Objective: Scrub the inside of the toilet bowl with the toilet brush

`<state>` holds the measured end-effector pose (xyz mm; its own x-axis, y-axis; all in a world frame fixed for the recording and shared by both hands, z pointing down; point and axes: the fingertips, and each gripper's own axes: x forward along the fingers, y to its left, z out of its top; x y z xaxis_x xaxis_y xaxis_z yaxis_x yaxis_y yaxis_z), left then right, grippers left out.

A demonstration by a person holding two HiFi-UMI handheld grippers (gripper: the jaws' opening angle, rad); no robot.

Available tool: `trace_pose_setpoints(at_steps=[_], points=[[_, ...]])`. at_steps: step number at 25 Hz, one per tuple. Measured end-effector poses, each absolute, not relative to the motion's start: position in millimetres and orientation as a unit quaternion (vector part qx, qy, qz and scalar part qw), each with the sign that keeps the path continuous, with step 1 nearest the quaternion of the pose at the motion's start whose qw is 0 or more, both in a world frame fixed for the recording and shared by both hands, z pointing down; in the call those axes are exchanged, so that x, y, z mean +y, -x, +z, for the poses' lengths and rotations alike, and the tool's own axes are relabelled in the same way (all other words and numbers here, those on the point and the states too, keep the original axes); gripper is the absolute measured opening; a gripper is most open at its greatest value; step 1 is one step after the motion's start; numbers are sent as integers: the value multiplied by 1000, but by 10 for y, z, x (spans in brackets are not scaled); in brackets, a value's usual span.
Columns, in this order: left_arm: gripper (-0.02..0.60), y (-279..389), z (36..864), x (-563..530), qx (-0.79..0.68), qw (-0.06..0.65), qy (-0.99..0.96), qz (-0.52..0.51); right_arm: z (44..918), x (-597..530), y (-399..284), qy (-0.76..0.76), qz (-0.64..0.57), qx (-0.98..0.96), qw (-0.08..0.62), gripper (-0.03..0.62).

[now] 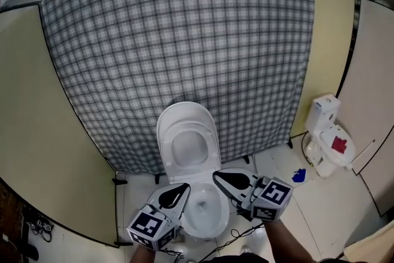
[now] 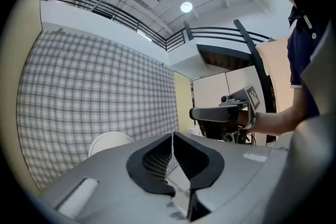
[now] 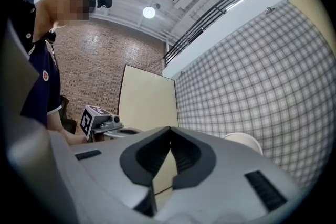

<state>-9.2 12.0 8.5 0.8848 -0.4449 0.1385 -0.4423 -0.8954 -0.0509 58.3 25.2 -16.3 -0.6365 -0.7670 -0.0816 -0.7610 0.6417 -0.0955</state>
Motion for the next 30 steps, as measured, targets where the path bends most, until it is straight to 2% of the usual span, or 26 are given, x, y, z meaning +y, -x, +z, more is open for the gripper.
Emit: trace_pose_setpoints(at_steps=[6,12,16,30], points=[[2,-202,270,386,198,42,978,-47,37,503,-433,424,19,904,48,0],[2,-251,182,382,196,-1,978,-74,-79,507,-374,420,-23,907,33,0],[2,-305,316,29,193,6,979,-60,38,199,-469,435,-8,900,18,0],[2,-194,355,14,212,5,975,-62,163,204,-385,421,-10,907,0,0]])
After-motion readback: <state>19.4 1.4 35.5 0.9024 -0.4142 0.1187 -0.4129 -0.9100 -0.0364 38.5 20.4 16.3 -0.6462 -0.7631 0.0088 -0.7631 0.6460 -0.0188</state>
